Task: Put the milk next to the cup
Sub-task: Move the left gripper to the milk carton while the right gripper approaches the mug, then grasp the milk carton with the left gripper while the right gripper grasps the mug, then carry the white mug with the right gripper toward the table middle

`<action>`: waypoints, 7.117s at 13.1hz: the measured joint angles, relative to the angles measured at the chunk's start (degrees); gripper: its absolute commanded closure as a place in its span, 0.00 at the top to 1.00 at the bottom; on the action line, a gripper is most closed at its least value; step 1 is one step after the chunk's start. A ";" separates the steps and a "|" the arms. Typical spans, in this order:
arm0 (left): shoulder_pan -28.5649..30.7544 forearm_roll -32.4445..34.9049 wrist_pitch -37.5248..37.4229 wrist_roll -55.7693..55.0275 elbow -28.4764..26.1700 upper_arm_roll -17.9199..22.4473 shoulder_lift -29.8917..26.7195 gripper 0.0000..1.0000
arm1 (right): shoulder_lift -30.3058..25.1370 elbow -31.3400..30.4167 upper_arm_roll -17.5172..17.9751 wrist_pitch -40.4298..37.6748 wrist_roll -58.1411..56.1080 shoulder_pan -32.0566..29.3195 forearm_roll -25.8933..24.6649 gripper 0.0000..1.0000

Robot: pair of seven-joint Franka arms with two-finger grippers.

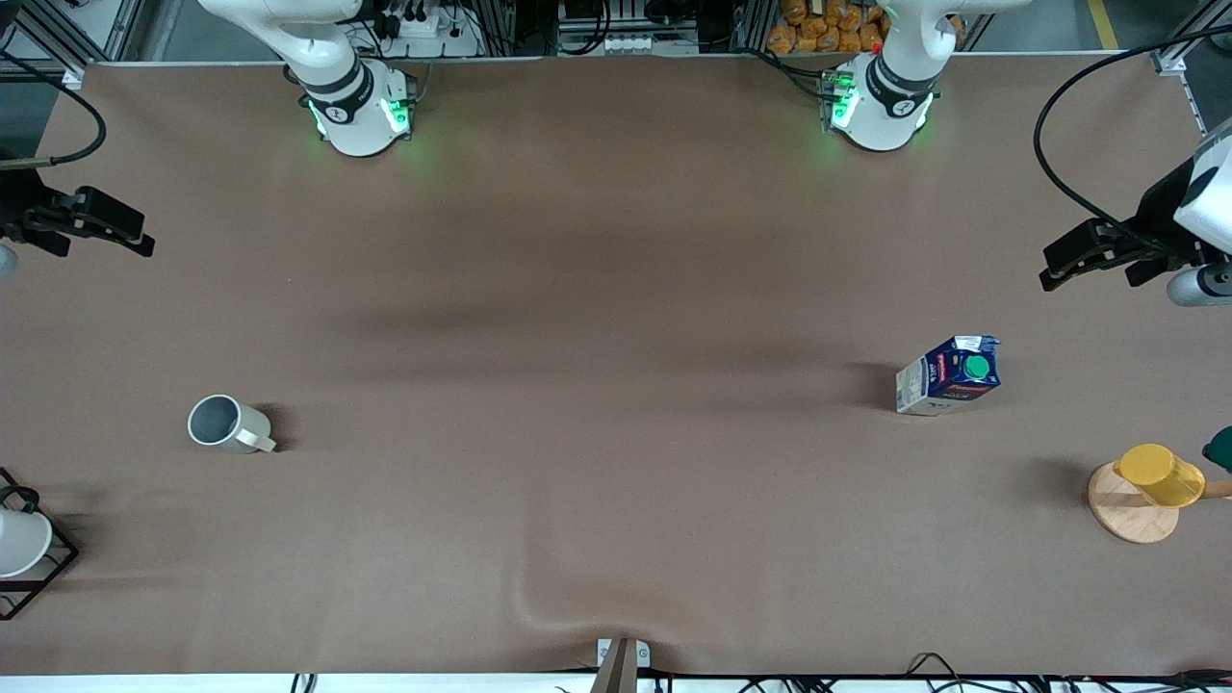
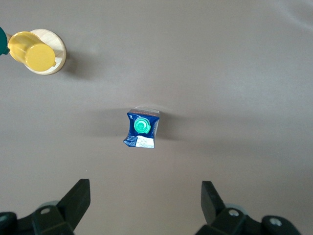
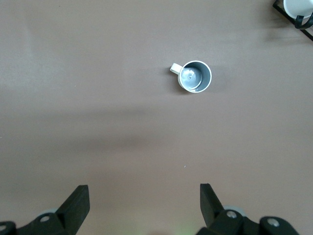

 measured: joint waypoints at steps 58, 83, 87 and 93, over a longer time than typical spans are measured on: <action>-2.46 5.35 16.09 -2.15 -8.61 -2.12 9.78 1.00 | 36.99 -0.74 1.50 30.74 -25.43 -2.53 -5.41 0.00; 1.95 8.26 24.56 4.63 -19.16 -2.32 14.20 1.00 | 46.42 14.82 2.23 40.70 39.40 38.58 11.58 0.00; 1.98 8.26 24.56 7.11 -19.36 -2.32 14.19 0.82 | 47.43 15.04 1.92 41.42 35.64 38.84 11.58 0.78; 2.44 8.26 24.53 7.65 -19.77 -2.29 14.19 0.60 | 47.42 15.35 1.99 41.42 35.29 39.50 11.58 1.00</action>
